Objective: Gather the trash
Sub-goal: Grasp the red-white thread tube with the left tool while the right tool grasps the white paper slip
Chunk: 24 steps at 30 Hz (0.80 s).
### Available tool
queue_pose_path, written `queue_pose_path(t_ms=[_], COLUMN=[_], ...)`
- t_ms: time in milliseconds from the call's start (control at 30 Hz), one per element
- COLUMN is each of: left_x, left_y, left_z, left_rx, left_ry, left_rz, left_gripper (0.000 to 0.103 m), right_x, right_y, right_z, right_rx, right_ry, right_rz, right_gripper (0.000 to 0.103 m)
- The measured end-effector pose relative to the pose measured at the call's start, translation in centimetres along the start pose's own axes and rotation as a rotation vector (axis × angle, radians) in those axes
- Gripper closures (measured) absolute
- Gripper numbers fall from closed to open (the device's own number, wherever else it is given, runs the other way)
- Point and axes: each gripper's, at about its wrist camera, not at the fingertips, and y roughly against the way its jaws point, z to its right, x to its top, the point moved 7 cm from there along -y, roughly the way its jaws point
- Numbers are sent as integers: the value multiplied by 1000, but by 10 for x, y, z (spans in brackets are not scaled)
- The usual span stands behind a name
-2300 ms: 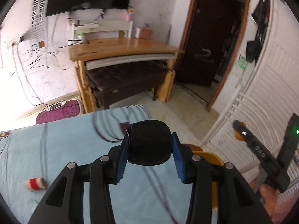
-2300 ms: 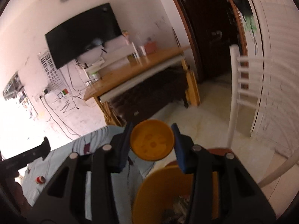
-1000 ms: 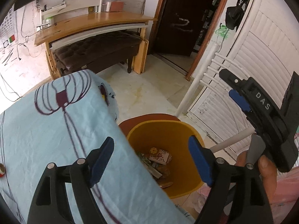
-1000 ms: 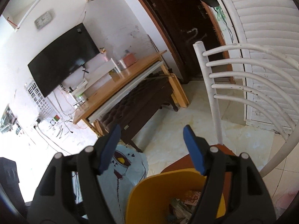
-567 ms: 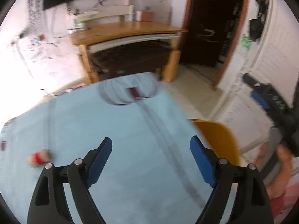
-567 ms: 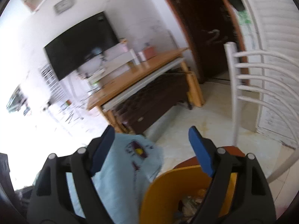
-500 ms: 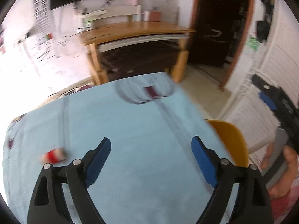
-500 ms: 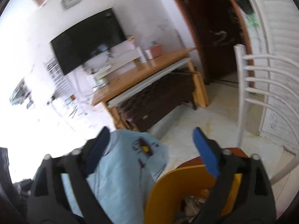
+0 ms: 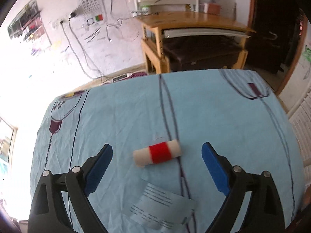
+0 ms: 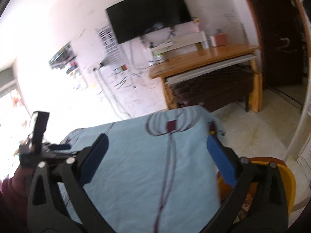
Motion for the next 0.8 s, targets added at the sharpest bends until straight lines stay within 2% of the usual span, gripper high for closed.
queue_pose_path(t_ms=[133,300,333,367,400,467,700,800], left_x=[1,1,0,0,-1,-1,-8,-6], left_y=[-15,-26,-27,-29,-30,-29,-25,-17], left_z=[-4,-4,-4,-4,-3,-5,-21,-37], left_rx=[9,-45,-54,-63,-57,-50,-116,-115], left_ry=[18,65,73,76,74,69,107,132], left_rz=[-33,-64,-66,-75,-73,-58,-38,-4], left_gripper=[15,17,23,34,37,52,52,52], right_x=[-9,-15,-17,-19,-21,-25,-43,-55], right_y=[-9,-9,-10,-11,-11,-13,-22,-33], right_z=[-20,-38,-41,-46,-50,-59,-99,-121], right_rx=[26,62,68,73,77,91,148,178], right_ry=[41,92,103,118,129,157,264,328], right_rz=[-39,-56,-63,-73,-80,-97,-176,-234], right_gripper=[6,6,6,6,6,6,6,6])
